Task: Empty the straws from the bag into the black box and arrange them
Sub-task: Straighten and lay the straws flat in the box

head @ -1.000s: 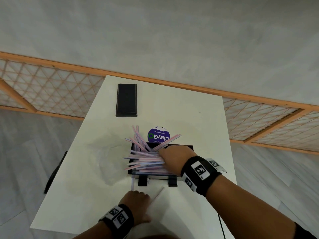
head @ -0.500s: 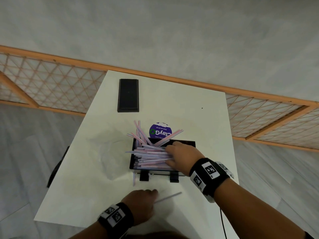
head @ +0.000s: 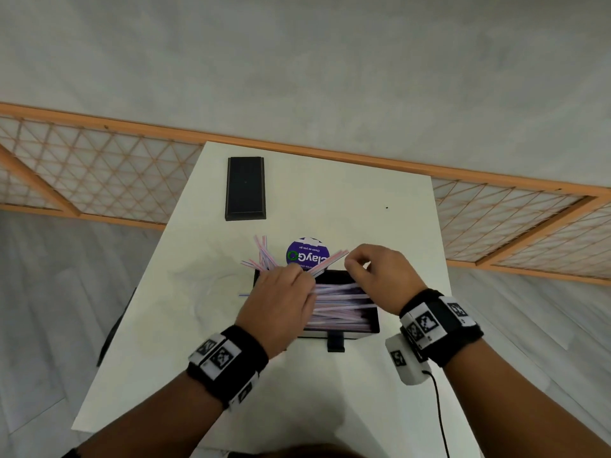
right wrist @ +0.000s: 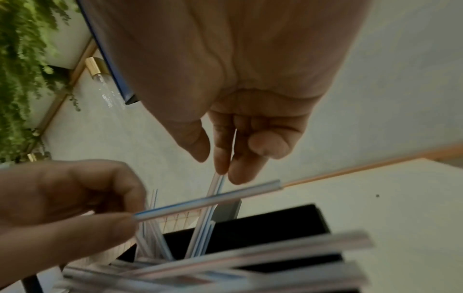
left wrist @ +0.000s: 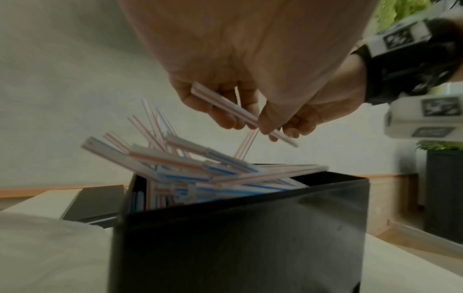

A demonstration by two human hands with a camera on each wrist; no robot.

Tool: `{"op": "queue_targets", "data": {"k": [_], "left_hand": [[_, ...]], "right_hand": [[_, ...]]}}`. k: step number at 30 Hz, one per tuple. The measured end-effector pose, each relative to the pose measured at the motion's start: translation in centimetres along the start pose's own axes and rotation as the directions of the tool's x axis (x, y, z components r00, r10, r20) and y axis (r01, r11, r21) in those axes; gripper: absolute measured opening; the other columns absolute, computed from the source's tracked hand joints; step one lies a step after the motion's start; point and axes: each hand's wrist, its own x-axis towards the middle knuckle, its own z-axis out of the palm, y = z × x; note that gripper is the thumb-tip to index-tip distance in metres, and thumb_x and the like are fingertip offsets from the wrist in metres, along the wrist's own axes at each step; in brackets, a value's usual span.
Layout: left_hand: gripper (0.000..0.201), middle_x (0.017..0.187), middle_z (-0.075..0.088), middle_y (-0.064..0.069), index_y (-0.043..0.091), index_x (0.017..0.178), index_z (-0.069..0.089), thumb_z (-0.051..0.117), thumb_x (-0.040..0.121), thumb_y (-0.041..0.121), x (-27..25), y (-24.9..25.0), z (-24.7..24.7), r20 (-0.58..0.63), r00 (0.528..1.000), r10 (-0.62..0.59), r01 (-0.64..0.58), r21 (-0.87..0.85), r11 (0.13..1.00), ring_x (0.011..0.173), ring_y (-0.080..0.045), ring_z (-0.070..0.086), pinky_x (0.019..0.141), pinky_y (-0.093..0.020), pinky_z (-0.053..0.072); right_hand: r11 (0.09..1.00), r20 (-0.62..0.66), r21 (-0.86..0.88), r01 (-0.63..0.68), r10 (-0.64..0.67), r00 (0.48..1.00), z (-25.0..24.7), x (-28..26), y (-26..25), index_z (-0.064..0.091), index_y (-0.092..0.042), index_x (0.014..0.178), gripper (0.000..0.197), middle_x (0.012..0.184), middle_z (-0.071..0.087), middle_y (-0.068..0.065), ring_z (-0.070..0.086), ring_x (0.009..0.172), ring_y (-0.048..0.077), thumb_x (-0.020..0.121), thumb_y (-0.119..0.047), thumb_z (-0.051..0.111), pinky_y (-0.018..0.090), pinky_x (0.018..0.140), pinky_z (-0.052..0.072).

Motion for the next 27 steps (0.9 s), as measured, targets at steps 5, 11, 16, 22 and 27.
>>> {"op": "queue_targets", "data": {"k": [5,11,16,22,27], "left_hand": [[0.039,0.107,0.053,0.002,0.021,0.113,0.056,0.043,0.099,0.055,0.5,0.0,1.7,0.05,0.996,-0.079,0.077,0.043,0.996,0.097,-0.022,0.051,0.09,-0.038,0.043],[0.094,0.114,0.058,0.0,0.017,0.128,0.054,0.035,0.079,0.094,-1.4,0.1,3.4,0.275,0.953,-0.126,0.082,0.167,0.983,0.107,-0.024,0.054,0.109,-0.046,0.037],[0.089,0.103,0.065,-0.011,0.005,0.127,0.062,0.074,0.069,0.07,-1.7,-0.6,5.0,0.354,0.928,-0.114,0.004,0.296,0.955,0.091,-0.029,0.061,0.09,-0.043,0.054],[0.078,0.105,0.074,-0.015,0.008,0.112,0.076,0.078,0.069,0.073,-2.1,-1.0,5.7,0.41,0.908,-0.084,-0.07,0.348,0.935,0.092,-0.032,0.07,0.085,-0.041,0.058],[0.075,0.12,0.074,-0.016,0.014,0.122,0.075,0.061,0.079,0.073,-1.6,-0.9,5.6,0.493,0.858,-0.143,-0.046,0.351,0.935,0.111,-0.035,0.069,0.1,-0.046,0.053]], "right_hand": [[0.996,0.146,-0.084,0.013,-0.001,0.989,2.8,0.8,-0.6,0.064,-0.017,0.083,0.025,0.08,0.067,0.0,0.059,0.076,0.022,0.097,-0.031,0.05,0.041,0.075,0.05],[0.978,0.284,-0.201,-0.053,0.11,0.952,6.3,1.8,-1.8,0.061,-0.016,0.081,0.033,0.084,0.065,0.004,0.06,0.08,0.025,0.096,-0.041,0.046,0.034,0.073,0.049],[0.974,0.268,-0.152,-0.168,0.204,0.941,8.4,3.0,-2.5,0.048,-0.019,0.065,0.039,0.07,0.056,0.0,0.058,0.073,0.025,0.09,-0.049,0.049,0.032,0.065,0.043],[0.985,0.282,-0.076,-0.153,0.169,0.945,10.2,3.7,-4.3,0.064,-0.015,0.072,0.044,0.073,0.065,0.002,0.064,0.073,0.024,0.086,-0.056,0.052,0.04,0.072,0.057],[0.979,0.325,-0.122,-0.165,0.196,0.925,10.9,4.4,-5.2,0.067,-0.016,0.074,0.06,0.073,0.068,0.003,0.066,0.074,0.024,0.077,-0.074,0.054,0.04,0.072,0.059]]}}
